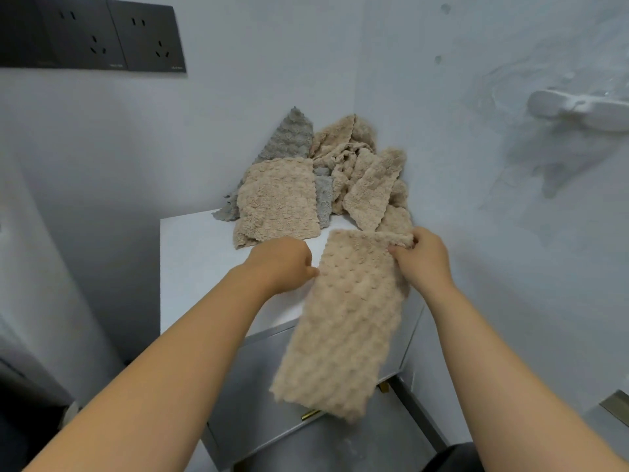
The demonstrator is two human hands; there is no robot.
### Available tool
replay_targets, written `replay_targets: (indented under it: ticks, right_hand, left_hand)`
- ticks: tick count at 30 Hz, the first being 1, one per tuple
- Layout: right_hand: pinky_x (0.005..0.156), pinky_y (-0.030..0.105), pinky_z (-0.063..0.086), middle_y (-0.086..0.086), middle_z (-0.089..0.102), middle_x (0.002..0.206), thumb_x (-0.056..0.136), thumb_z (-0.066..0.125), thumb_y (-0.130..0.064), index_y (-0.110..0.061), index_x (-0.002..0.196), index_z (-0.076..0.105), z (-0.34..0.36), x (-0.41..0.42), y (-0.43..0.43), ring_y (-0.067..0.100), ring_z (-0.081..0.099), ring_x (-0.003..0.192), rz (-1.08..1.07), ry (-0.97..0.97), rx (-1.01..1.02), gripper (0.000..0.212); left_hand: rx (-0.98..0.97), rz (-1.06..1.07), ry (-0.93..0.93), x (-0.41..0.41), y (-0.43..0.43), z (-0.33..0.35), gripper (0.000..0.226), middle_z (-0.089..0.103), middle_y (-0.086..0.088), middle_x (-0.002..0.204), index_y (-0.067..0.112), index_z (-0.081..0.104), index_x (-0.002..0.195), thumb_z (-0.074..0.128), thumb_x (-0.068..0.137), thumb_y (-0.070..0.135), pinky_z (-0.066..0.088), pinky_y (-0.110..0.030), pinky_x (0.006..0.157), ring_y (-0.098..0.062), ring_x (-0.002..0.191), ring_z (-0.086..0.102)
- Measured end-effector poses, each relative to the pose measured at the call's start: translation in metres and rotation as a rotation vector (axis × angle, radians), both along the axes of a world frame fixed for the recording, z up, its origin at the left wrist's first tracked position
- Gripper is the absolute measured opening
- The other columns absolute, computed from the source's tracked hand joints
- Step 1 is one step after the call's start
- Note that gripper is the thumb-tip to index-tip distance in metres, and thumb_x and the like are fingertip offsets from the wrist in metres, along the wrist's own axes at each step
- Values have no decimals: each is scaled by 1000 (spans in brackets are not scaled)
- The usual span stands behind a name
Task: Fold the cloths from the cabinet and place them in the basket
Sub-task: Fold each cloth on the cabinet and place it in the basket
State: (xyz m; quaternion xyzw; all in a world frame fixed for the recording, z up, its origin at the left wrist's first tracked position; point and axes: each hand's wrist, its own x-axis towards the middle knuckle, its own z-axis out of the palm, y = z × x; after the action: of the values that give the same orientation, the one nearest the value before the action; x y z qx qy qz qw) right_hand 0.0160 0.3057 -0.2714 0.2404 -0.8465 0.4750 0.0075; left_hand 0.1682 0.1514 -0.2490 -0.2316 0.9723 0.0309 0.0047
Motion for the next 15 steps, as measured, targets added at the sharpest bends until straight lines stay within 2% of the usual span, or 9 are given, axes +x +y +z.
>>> replay_targets:
  ticks: [3,5,7,9,10,12,14,15]
  right_hand:
    - [67,29,39,3,60,81,83,67,-10,-9,80,61,1,-1,-10,21,56,78,60,-29,-86,7]
    - [68,28,37,-3,56,73,83,67,-8,-17,69,56,6,1,-16,17,53,73,113,-59,-127,20]
    - [70,31,43,3,61,79,82,68,-8,-11,70,60,11,1,-23,23,57,79,139,-62,-133,14]
    - [77,38,49,15,67,91,81,69,-7,3,79,64,15,0,-31,28,62,87,122,-34,-168,12]
    - [75,39,50,16,67,88,80,70,-7,4,78,64,15,-2,-35,28,62,84,118,-38,-181,13]
    - [60,32,42,6,58,68,80,72,-10,-8,63,56,15,-7,-45,21,55,66,112,-58,-181,23]
    - [57,28,35,-1,48,64,79,73,-13,-16,61,48,15,-10,-56,17,48,64,106,-78,-183,31]
    - [59,28,36,-2,49,65,78,73,-14,-17,62,50,13,-13,-62,16,48,64,98,-86,-191,29]
  left_hand:
    - [121,96,178,-4,-12,-15,37,63,-2,120,20,60,123,52,94,42,44,-32,84,-22,107,57]
    - [325,126,292,-9,-20,-22,44,62,-1,118,16,54,132,55,93,36,43,-30,82,-21,105,56]
    - [573,88,375,-12,-22,-25,43,60,6,101,8,52,131,54,94,30,41,-25,74,-14,89,55]
    - [865,57,443,-13,-21,-22,40,59,11,92,12,58,121,44,98,42,42,-26,79,-10,88,56]
    - [1019,85,483,-13,-22,-20,46,61,11,91,15,60,114,37,97,51,43,-28,84,-9,90,58]
    - [1217,141,539,-17,-28,-21,59,64,5,97,21,60,103,34,86,71,43,-34,93,-14,96,60]
    - [1194,108,471,-18,-29,-19,79,63,-1,120,25,60,112,43,67,87,40,-40,105,-20,114,57]
    - [1161,99,440,-18,-30,-19,88,61,-4,126,23,60,119,50,60,88,39,-43,107,-23,117,57]
